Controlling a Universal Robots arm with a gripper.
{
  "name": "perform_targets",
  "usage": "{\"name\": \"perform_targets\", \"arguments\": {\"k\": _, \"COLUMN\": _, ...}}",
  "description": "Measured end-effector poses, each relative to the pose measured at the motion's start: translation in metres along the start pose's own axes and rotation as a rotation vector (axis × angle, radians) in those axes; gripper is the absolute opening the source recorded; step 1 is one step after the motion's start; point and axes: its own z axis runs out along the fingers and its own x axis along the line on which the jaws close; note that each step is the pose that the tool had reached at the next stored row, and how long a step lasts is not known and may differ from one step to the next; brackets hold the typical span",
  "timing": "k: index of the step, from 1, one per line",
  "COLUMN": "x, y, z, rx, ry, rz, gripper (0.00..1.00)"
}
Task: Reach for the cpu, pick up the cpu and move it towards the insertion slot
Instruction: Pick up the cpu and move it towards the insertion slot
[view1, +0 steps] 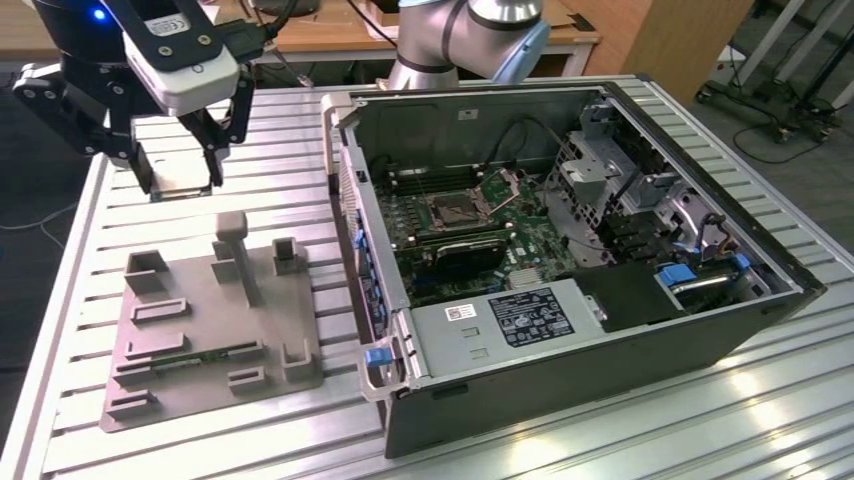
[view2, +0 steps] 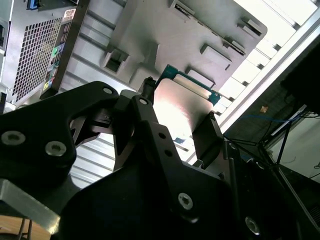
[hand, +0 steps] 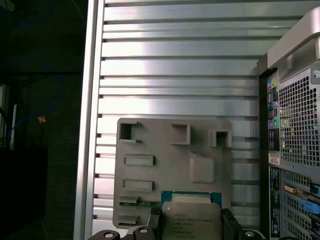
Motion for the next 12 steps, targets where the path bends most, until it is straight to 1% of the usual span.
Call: {"name": "perform_targets", "arguments": {"k": 12, "x": -0.0060, "y": -0.0001, "z": 0.0000, "rx": 0.0000, "ry": -0.0001, "rz": 0.000, "gripper": 0.55}}
